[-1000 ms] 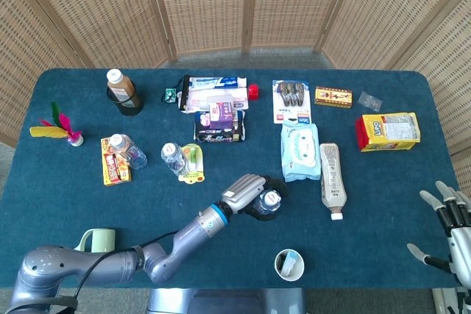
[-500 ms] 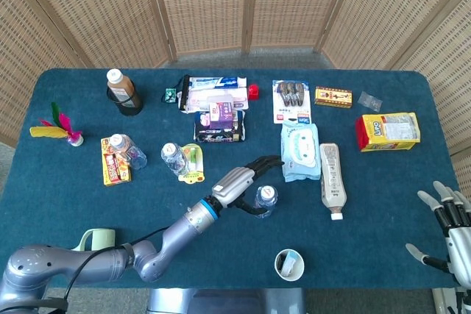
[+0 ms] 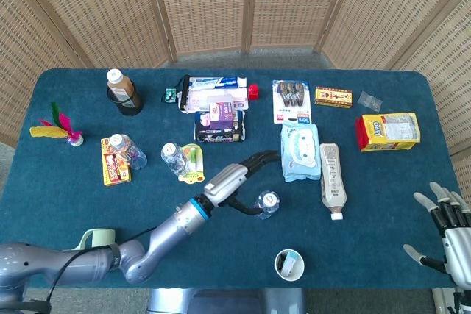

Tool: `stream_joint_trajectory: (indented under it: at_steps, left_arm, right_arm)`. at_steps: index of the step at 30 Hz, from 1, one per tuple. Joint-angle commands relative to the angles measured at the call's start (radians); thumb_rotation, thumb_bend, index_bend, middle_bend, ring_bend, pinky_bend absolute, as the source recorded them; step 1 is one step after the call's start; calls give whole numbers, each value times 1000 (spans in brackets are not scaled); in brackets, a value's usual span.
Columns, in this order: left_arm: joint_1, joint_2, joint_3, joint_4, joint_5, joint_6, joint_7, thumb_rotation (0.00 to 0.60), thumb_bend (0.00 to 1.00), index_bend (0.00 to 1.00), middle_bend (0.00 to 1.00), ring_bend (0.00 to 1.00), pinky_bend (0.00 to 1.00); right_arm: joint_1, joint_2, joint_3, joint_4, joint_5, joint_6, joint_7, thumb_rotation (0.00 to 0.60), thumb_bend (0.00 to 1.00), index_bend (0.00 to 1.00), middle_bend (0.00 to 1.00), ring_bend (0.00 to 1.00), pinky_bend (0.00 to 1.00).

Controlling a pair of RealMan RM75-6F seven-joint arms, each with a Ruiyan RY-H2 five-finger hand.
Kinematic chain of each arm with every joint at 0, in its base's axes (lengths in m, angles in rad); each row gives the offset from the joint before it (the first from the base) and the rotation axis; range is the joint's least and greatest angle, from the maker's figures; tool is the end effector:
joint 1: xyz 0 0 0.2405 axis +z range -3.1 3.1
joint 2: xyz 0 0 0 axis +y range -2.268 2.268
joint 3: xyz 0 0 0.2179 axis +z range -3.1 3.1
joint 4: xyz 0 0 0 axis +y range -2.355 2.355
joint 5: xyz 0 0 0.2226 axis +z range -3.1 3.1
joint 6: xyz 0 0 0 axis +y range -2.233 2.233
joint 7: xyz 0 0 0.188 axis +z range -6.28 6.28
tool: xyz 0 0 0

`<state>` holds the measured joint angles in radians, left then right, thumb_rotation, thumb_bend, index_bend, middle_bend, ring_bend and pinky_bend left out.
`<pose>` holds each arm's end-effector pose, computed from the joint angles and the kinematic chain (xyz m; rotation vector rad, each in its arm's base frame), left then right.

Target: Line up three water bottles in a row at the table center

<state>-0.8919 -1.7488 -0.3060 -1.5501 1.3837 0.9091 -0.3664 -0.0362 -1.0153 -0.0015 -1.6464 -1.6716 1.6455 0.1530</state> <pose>0.0621 0.3062 -0.0777 -1.9458 -1.5996 -1.6966 -0.2714 -0.1765 0.1615 1.3807 -0.9044 1.0399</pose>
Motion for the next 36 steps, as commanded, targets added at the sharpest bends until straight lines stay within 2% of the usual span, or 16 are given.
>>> stream_joint_trajectory:
  at_steps: [1,8,12,16,22,29,36]
  left_arm:
    - [18,63,-10,-67,7,19,-17,600,175,46,24,0,134]
    - [66,199,-27,-176,39,81,-57,600,174,46,23,0,130]
    - [105,291,-25,-214,55,124,-35,600,174,42,24,0,118]
    - [191,462,26,-250,45,144,17,600,174,36,23,0,88]
    - [235,597,94,-261,51,103,14,600,172,5,9,0,75]
    - [281,656,143,-270,85,127,-37,600,164,0,0,0,69]
    - [313,667,159,-240,73,163,-19,600,158,0,0,0,69]
  right_arm:
    - [0,0,0,-2,2,0,-1,600,0,162,27,0,0]
    - [0,-3,2,-6,7,-3,-15,600,0,163,27,0,0]
    - [3,-7,0,-9,5,-12,-30,600,0,162,27,0,0]
    - [9,-13,-10,-18,-16,-23,-56,600,0,162,27,0,0]
    - [10,-17,-14,-26,-22,-27,-75,600,0,162,27,0,0]
    - [12,-20,-17,-31,-25,-31,-87,600,0,163,27,0,0]
    - [13,-17,-19,-31,-24,-35,-82,600,0,164,27,0,0]
